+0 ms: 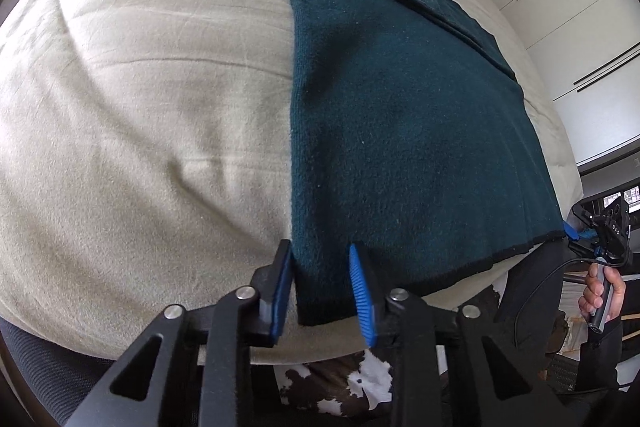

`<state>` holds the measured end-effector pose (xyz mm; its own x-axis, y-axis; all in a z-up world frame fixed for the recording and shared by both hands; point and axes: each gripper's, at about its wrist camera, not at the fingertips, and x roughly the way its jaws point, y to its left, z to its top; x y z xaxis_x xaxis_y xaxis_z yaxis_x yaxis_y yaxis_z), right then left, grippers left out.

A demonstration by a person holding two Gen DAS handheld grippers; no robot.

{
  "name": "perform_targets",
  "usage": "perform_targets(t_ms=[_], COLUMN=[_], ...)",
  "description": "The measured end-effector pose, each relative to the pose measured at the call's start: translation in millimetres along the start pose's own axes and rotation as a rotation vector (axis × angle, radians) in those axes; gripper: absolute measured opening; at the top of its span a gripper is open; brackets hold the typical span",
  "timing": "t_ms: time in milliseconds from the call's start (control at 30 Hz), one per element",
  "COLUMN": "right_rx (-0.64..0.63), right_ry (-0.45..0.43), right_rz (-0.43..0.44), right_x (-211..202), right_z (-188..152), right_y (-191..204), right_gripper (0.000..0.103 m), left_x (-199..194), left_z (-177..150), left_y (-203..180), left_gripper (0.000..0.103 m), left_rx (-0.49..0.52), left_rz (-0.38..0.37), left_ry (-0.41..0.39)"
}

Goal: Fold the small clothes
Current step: 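Grasp the hem with both grippers and lift it toward the collar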

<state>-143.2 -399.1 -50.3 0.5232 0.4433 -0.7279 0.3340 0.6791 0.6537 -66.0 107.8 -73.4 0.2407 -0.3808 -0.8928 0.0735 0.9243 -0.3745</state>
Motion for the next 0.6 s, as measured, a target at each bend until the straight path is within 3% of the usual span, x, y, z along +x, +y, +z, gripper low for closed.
perform_targets(t_ms=[67, 133, 233, 367, 433, 500, 600], right_rx=[0.008, 0.011, 0.003, 0.001, 0.000, -0.008, -0.037], right_ry=[0.006, 0.009, 0.028, 0.052, 0.050, 0.051, 0.036], right_rz=[-0.001, 0.002, -0.005, -0.014, -0.019, -0.023, -0.027], right_x=[0, -1, 1, 4, 2, 1, -3], right_z=[0, 0, -2, -5, -6, -7, -8], right_y=[-2, -3, -3, -5, -5, -5, 2], right_gripper=[0.054, 0.048, 0.036, 0.033, 0.021, 0.010, 0.008], left_x=[1, 2, 1, -1, -4, -7, -14], left_z=[-1, -1, -2, -6, -7, -7, -7], left_y=[-1, -4, -6, -6, -5, -3, 1], left_gripper=[0.011, 0.008, 0.007, 0.007, 0.006, 0.006, 0.006], left_rx=[0.002, 0.006, 0.011, -0.005, -0.017, -0.031, -0.074], left_rz=[0.002, 0.004, 0.004, -0.013, -0.029, -0.052, -0.121], left_ry=[0.001, -0.002, -0.006, -0.024, -0.035, -0.046, -0.076])
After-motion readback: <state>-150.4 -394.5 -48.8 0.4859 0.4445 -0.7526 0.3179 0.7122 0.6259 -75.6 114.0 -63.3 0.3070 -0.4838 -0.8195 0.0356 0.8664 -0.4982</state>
